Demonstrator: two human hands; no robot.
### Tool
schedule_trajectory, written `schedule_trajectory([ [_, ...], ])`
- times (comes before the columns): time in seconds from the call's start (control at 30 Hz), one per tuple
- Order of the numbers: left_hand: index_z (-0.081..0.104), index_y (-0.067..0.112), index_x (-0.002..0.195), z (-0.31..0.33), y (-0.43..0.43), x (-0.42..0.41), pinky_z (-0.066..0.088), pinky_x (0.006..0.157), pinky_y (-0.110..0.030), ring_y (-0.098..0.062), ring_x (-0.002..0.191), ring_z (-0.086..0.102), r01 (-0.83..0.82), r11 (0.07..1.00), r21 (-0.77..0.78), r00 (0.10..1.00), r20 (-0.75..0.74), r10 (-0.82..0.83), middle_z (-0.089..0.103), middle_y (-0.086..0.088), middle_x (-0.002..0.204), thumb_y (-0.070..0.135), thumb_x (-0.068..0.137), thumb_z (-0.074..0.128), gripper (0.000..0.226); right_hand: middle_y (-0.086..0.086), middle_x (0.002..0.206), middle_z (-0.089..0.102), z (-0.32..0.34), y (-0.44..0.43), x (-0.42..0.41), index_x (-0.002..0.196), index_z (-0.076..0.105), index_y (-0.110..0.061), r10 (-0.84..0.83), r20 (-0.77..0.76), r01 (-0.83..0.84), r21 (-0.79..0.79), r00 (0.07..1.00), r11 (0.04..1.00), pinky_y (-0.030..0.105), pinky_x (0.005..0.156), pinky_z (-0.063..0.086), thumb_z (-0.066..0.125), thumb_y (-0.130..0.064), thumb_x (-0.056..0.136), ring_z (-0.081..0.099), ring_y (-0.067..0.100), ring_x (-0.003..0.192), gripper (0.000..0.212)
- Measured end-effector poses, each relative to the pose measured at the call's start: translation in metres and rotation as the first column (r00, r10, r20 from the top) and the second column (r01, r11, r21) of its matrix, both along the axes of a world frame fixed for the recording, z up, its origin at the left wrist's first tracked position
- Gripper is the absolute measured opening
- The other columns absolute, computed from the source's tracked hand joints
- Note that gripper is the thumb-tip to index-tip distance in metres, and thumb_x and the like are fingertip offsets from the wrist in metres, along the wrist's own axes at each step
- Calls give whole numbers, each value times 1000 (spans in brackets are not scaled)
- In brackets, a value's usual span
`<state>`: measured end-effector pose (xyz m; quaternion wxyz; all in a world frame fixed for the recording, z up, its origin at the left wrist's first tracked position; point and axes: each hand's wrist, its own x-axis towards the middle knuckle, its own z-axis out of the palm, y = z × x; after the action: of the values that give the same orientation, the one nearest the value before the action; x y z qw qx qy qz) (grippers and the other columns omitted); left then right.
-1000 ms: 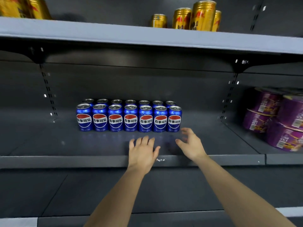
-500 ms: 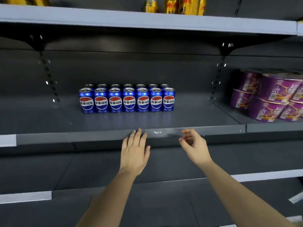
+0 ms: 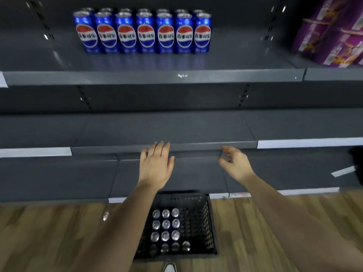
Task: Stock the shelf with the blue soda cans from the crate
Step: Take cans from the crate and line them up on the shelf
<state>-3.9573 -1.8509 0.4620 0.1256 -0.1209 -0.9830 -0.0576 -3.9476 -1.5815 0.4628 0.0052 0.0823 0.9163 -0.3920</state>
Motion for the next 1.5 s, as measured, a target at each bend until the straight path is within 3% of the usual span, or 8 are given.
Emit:
schedule_trajectory([
  [0.17,51,12,132,-67,-5,15,35,102,-46,-25,122,51,9,1000,-13,998,67,-8,58,-7,129,41,93,27,55,7,133,58,-69,-3,21,138,51,-13,21,90,-24,30,996,999,32,100,44,66,-24,88,58,22,116,53],
  [0.27,50,11,132,-114,-8,23,34,103,-48,-26,120,51,4,1000,-7,994,105,-3,58,-7,129,37,95,37,47,7,137,55,-121,-6,25,140,49,-14,61,152,-69,50,987,996,31,100,44,65,-27,90,57,22,118,54],
  [0.6,54,11,129,-326,-23,35,38,101,-48,-27,116,54,-35,997,-66,972,232,49,60,-7,125,42,92,27,56,3,132,59,-354,-25,36,138,50,-17,128,341,-142,17,931,990,18,86,42,68,-26,88,61,19,112,54],
  [0.9,58,9,121,-504,-27,44,40,95,-48,-29,108,58,-54,998,-36,955,289,62,62,-9,119,40,91,32,51,7,141,50,-536,-21,50,145,40,-16,236,510,-274,-1,827,962,18,92,39,66,-25,89,53,20,124,62],
  [1.03,58,9,123,-554,-30,46,39,96,-48,-28,112,57,-39,998,-47,956,288,50,61,-9,123,40,92,32,51,4,143,48,-585,-23,51,147,38,-17,265,564,-311,-14,782,950,18,88,38,64,-25,91,51,20,126,62],
  [1.23,58,8,123,-601,-38,46,39,97,-51,-31,114,56,-64,996,-56,949,305,78,60,-12,125,41,91,29,54,6,144,46,-635,-30,56,144,40,-21,312,626,-372,-38,715,927,21,95,40,66,-14,87,48,19,127,64],
  [1.37,54,11,127,-621,-39,47,32,103,-49,-29,121,51,-35,998,-50,948,315,49,57,-9,129,44,91,23,57,4,145,46,-656,-32,59,143,42,-24,326,660,-389,-54,677,919,24,101,40,69,-17,85,46,18,130,64],
  [1.5,55,11,126,-635,-36,51,36,100,-49,-30,119,51,-10,999,-54,948,316,26,56,-10,130,44,92,27,56,3,145,47,-669,-31,58,141,44,-26,332,687,-412,-52,647,910,28,103,40,69,-19,85,46,19,129,62],
])
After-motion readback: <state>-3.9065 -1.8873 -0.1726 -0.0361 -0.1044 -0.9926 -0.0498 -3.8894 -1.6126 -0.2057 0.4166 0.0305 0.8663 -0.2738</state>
